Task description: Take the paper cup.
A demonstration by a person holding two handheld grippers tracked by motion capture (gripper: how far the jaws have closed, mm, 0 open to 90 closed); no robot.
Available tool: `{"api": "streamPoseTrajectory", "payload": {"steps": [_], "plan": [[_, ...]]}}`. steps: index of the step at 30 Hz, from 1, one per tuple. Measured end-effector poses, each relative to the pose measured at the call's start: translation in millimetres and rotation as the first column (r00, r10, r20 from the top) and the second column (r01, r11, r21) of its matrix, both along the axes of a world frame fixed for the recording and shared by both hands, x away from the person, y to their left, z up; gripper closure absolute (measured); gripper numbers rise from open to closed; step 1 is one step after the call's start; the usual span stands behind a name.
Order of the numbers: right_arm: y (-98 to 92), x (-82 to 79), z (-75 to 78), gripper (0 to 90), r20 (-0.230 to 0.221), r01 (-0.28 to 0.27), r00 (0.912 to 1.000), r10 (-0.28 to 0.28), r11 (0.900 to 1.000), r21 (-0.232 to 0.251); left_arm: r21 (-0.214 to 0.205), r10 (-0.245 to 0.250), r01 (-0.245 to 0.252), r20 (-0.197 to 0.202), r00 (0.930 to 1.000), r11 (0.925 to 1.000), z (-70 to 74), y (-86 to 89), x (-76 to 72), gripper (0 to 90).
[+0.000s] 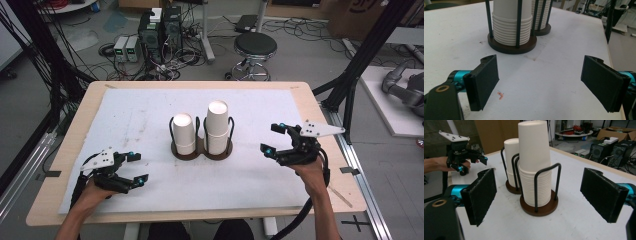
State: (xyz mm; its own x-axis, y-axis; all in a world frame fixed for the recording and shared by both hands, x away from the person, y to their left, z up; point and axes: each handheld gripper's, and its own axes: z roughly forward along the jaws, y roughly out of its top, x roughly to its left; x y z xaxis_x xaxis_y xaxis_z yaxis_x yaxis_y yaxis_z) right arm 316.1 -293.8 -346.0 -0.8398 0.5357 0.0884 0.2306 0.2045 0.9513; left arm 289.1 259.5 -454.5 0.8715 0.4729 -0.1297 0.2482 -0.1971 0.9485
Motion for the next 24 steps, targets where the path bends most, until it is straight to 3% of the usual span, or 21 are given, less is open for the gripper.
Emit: {"api": "streamPoseTrajectory", "payload": {"steps": [5,14,24], "plan": [[8.5,13.3,26.8,14.1,-0.013,-0.021,0.9997,0.021,0.9989,-0.042,-0.001,0.0,0.0,-0.001,1.0,1.0,0.0,0.0,0.0,14.5],[19.0,30.2,52.8,14.1,-0.035,-0.042,0.9986,0.039,0.9934,-0.107,-0.004,-0.001,0.001,-0.004,1.0,1.0,0.0,0.3,0.3,14.5],[38.1,50.5,87.1,14.1,-0.05,-0.079,0.9962,0.071,0.9781,-0.192,-0.007,-0.001,0.001,-0.005,1.0,1.0,-0.1,0.2,0.4,14.5]]}}
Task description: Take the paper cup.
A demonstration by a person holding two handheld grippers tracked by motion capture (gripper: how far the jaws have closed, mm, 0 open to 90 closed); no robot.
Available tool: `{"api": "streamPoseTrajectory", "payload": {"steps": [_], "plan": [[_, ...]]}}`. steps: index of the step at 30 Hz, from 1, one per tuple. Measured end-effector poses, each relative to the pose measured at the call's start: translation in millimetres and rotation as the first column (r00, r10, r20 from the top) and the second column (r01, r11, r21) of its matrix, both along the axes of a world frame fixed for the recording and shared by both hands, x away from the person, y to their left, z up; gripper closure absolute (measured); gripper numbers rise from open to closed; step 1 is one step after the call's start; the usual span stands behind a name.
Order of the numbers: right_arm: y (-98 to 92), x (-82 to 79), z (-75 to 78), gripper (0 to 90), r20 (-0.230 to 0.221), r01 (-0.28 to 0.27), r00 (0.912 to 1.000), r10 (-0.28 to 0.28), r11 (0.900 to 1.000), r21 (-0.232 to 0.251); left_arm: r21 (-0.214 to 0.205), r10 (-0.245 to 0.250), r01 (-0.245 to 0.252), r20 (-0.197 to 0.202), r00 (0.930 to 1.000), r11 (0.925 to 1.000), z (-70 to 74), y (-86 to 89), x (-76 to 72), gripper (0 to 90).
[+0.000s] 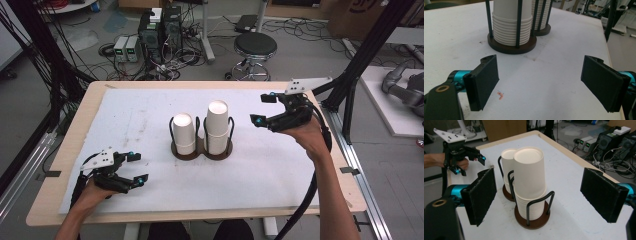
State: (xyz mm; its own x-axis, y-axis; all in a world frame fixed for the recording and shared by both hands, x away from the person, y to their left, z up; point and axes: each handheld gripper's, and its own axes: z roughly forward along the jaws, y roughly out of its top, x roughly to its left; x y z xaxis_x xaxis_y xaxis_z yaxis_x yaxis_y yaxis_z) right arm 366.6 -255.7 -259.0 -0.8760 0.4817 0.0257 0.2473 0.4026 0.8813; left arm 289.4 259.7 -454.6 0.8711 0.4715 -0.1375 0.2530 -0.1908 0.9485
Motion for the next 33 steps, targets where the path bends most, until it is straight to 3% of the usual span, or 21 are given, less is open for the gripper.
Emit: {"api": "streamPoseTrajectory", "payload": {"steps": [6,9,18,21,23,25,27,29,30,31,33], "plan": [[15.8,12.7,20.5,14.1,-0.018,-0.027,0.9995,0.026,0.9979,-0.059,0.002,0.001,-0.001,0.0,1.0,1.0,0.1,0.0,-0.1,14.5],[28.4,22.3,31.5,14.1,-0.028,-0.045,0.9987,0.042,0.9919,-0.119,0.002,0.001,-0.001,0.001,1.0,1.0,0.0,-0.1,-0.1,14.5],[50.9,38.8,45.1,14.1,-0.058,-0.08,0.9958,0.07,0.979,-0.188,0.0,0.001,-0.001,-0.004,1.0,1.0,0.0,0.2,0.2,14.5],[63.8,48.2,48.5,14.1,-0.084,-0.101,0.993,0.083,0.9643,-0.245,0.0,0.001,-0.001,-0.004,1.0,1.0,0.0,0.2,0.2,14.5],[67.0,50.1,49.5,14.1,-0.088,-0.105,0.9924,0.085,0.9614,-0.254,0.0,0.001,-0.001,-0.004,1.0,1.0,-0.1,0.2,0.3,14.5],[76.2,55.5,52.0,14.2,-0.107,-0.124,0.9895,0.097,0.9493,-0.289,0.0,0.001,-0.001,-0.004,1.0,1.0,-0.1,0.3,0.3,14.5],[79.1,56.8,52.5,14.1,-0.114,-0.128,0.9887,0.098,0.9456,-0.299,0.001,-0.001,0.001,-0.006,1.0,1.0,0.0,0.4,0.4,14.5],[86.7,61.6,52.7,14.1,-0.133,-0.143,0.9857,0.104,0.9307,-0.337,0.003,-0.002,0.002,-0.004,1.0,1.0,0.0,0.6,0.6,14.5],[86.7,61.6,52.7,14.1,-0.133,-0.143,0.9857,0.104,0.9307,-0.337,0.001,-0.001,0.001,-0.005,1.0,1.0,0.1,0.6,0.5,14.5],[91.7,63.9,52.0,14.1,-0.14,-0.149,0.9845,0.105,0.9217,-0.358,0.002,-0.001,0.001,-0.004,1.0,1.0,-0.1,0.4,0.4,14.5],[94.1,64.9,51.4,14.2,-0.143,-0.156,0.9836,0.11,0.9172,-0.367,0.001,-0.002,0.002,-0.005,1.0,1.0,0.0,0.4,0.4,14.5]]}}
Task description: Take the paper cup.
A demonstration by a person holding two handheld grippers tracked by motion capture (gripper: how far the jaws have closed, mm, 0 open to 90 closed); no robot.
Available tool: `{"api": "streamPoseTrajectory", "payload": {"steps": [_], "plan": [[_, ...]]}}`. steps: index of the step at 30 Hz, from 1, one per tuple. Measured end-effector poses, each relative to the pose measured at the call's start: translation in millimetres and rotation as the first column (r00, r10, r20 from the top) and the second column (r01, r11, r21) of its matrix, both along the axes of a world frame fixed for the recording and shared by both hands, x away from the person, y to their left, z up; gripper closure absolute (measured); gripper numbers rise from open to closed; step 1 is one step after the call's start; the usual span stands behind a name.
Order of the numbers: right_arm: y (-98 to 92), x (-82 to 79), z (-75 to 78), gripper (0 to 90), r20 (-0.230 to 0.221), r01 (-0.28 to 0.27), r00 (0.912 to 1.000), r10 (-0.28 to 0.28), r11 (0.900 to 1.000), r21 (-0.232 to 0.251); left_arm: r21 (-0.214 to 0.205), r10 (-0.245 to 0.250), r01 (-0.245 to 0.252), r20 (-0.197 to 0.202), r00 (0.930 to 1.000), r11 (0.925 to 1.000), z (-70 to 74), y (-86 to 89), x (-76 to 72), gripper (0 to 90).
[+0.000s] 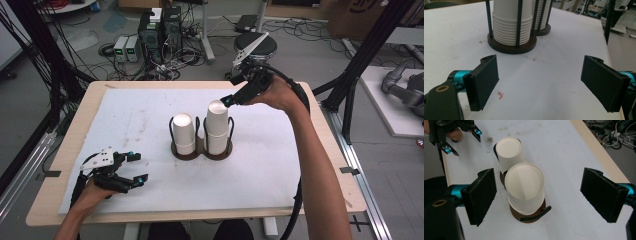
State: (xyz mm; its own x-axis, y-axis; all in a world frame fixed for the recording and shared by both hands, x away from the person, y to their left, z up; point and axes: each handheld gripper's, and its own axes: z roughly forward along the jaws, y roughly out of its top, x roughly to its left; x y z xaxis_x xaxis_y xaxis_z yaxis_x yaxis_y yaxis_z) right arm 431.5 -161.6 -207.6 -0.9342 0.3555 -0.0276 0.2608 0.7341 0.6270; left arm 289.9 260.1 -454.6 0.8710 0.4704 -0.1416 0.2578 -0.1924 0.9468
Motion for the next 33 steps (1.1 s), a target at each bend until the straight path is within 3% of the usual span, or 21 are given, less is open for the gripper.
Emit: {"api": "streamPoseTrajectory", "payload": {"steps": [9,10,16,28,33], "plan": [[20.1,5.7,-9.0,14.7,-0.034,-0.035,0.9989,0.032,0.9944,-0.1,0.0,0.003,-0.003,0.002,1.0,1.0,-0.1,-0.3,-0.2,14.5],[24.7,6.4,-11.5,14.7,-0.04,-0.044,0.9984,0.039,0.9908,-0.128,0.001,0.004,-0.004,0.003,1.0,1.0,-0.2,-0.3,-0.1,14.5],[34.6,7.7,-19.1,14.7,-0.061,-0.068,0.9964,0.058,0.981,-0.181,0.003,0.002,-0.002,0.003,1.0,1.0,0.0,-0.4,-0.2,14.5],[48.4,11.4,-39.5,14.9,-0.102,-0.091,0.9925,0.067,0.9644,-0.249,0.006,0.001,-0.001,0.006,1.0,1.0,0.0,-0.5,-0.3,14.5],[49.5,12.7,-42.8,15.0,-0.108,-0.093,0.9919,0.067,0.9631,-0.253,0.006,0.001,-0.001,0.007,1.0,1.0,0.0,-0.5,-0.3,14.5]]}}
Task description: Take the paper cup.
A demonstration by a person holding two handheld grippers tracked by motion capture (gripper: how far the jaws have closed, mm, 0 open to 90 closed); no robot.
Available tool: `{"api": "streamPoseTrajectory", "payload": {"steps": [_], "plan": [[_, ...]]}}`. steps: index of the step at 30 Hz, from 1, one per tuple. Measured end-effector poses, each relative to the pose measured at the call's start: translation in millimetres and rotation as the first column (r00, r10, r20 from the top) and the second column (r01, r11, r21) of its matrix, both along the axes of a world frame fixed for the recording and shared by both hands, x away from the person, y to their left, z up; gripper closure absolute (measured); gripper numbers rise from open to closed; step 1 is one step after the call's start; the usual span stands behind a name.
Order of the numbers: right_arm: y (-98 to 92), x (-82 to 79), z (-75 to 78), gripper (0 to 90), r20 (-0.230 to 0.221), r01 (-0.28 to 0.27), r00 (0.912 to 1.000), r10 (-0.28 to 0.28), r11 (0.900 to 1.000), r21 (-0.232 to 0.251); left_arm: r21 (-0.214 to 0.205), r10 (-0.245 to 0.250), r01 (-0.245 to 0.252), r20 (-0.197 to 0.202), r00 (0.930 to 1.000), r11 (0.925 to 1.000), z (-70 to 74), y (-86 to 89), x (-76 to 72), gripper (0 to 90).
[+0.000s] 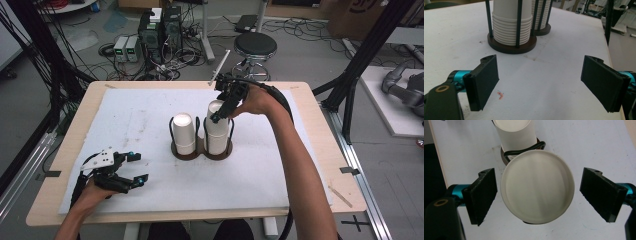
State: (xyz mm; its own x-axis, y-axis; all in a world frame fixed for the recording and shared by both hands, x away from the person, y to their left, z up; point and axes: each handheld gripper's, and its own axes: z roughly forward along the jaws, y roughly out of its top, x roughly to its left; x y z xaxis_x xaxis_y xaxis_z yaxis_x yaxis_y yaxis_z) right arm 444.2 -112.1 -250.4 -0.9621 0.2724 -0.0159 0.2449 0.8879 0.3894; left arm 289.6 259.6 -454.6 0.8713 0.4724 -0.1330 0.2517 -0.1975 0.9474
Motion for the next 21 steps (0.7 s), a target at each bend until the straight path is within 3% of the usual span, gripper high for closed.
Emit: {"api": "streamPoseTrajectory", "payload": {"steps": [10,11,21], "plan": [[0.7,2.8,-5.7,18.6,-0.012,0.01,0.9999,-0.01,0.9999,-0.013,-0.002,0.001,-0.001,0.0,1.0,1.0,-0.1,-0.1,0.1,14.5],[0.9,2.5,-5.2,31.0,-0.026,-0.008,0.9996,0.008,0.9998,-0.016,-0.002,0.0,0.0,0.0,1.0,1.0,-0.1,0.1,0.3,14.5],[2.3,0.5,-5.6,32.6,-0.016,-0.02,0.9997,0.019,0.9995,-0.026,0.0,0.0,0.0,0.0,1.0,1.0,0.0,0.1,0.2,14.5]]}}
